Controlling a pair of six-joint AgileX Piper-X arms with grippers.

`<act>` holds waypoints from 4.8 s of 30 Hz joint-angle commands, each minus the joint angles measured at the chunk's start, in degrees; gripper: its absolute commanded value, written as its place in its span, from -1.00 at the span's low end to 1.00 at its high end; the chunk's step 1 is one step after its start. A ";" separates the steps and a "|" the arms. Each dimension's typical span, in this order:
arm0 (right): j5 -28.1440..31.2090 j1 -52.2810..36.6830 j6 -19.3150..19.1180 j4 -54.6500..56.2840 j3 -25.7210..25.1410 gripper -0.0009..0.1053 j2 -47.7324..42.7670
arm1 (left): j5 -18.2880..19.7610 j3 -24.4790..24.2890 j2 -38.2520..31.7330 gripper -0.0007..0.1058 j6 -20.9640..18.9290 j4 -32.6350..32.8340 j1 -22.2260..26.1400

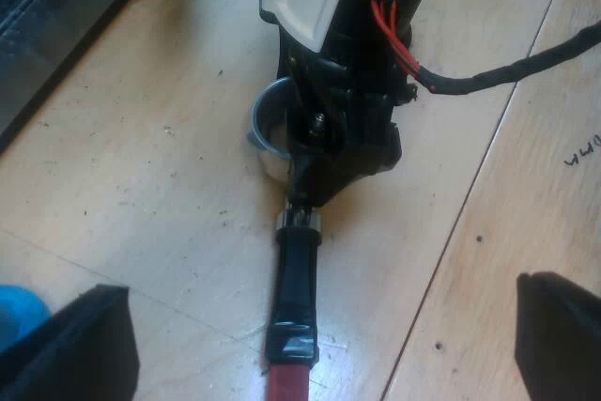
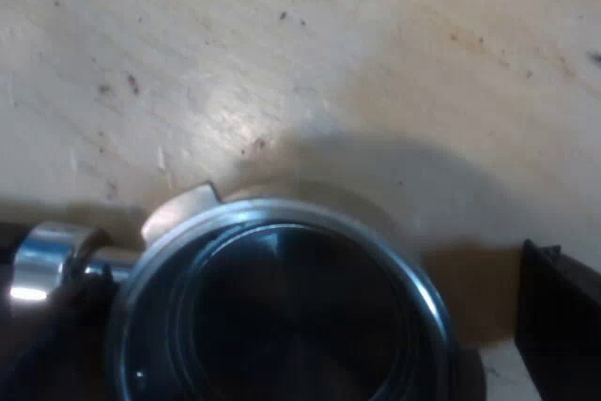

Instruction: Put the handle in the coffee machine

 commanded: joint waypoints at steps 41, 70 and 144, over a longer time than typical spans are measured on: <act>2.58 -0.81 0.57 9.48 -0.10 -0.98 -9.26 | 0.48 -0.16 -0.26 0.58 -0.04 -0.21 -0.28; 4.93 -0.81 2.25 20.03 -10.74 -0.98 -13.10 | 3.84 -0.16 1.87 0.58 9.74 -0.29 -0.28; -0.13 -0.81 4.34 22.27 -13.87 -0.98 -13.27 | 1.18 8.51 19.03 -0.42 26.96 -13.86 -0.28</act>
